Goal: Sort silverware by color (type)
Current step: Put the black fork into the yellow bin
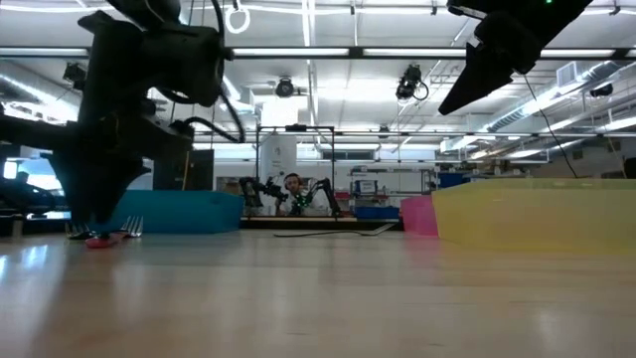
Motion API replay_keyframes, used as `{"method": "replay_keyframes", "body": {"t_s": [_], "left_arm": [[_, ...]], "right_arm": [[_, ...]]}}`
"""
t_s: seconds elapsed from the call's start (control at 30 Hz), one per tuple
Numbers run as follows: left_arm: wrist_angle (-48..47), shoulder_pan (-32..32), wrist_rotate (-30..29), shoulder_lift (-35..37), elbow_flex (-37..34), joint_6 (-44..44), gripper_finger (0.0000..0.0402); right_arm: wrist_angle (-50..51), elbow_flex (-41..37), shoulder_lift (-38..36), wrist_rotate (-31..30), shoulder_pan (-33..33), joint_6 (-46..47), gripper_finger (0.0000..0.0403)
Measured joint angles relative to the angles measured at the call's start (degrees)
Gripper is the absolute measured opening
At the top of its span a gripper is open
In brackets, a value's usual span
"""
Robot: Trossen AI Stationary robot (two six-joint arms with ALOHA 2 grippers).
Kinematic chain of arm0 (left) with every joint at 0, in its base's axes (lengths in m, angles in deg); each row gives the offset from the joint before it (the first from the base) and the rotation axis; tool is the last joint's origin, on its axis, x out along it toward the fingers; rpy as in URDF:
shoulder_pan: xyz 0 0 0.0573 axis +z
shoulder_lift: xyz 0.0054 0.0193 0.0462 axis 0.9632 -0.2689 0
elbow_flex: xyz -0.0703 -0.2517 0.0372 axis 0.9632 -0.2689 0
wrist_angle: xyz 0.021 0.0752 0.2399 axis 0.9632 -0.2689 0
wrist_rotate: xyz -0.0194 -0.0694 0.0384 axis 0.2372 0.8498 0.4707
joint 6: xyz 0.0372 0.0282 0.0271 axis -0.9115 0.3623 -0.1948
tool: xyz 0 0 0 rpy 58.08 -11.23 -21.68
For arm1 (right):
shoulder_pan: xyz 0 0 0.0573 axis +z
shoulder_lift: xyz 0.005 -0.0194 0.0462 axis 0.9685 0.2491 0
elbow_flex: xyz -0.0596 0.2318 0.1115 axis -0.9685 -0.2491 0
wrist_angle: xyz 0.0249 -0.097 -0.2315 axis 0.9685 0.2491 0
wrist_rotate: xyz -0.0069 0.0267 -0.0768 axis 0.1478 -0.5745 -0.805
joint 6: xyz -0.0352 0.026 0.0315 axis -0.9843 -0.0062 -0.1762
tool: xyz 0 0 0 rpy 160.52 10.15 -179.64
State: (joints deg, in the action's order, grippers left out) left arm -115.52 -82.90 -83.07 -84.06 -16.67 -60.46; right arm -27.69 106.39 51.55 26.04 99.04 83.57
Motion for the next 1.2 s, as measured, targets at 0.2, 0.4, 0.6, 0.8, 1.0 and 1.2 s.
{"method": "replay_keyframes", "body": {"t_s": [0.2,0.4,0.6,0.8,1.0,1.2], "left_arm": [[4.1,0.1,-0.1,-0.1,-1.4,-2.9,0.0109],[4.1,0.1,-0.1,-0.4,-1.4,-2.9,0.0109],[4.2,1.3,0.1,-2.1,-1.5,-2.9,0.0109],[3.8,3.0,0.8,-5.4,-1.1,-2.9,0.0105],[3.4,3.1,1.0,-4.8,-0.6,-3.4,0.0045],[1.4,3.2,1.5,-3.1,0.7,-2.0,0.0012]], "right_arm": [[0.0,0.0,0.0,0.3,0.0,0.0,0.0055],[0.0,0.0,0.0,0.3,0.0,0.0,0.0055],[0.0,0.0,0.0,0.3,0.0,0.0,0.0055],[0.1,0.0,0.0,0.5,0.0,0.0,0.0055],[0.0,0.0,0.0,0.5,0.0,-0.1,0.0055],[0.0,0.0,0.0,0.5,0.0,0.0,0.0055]]}}
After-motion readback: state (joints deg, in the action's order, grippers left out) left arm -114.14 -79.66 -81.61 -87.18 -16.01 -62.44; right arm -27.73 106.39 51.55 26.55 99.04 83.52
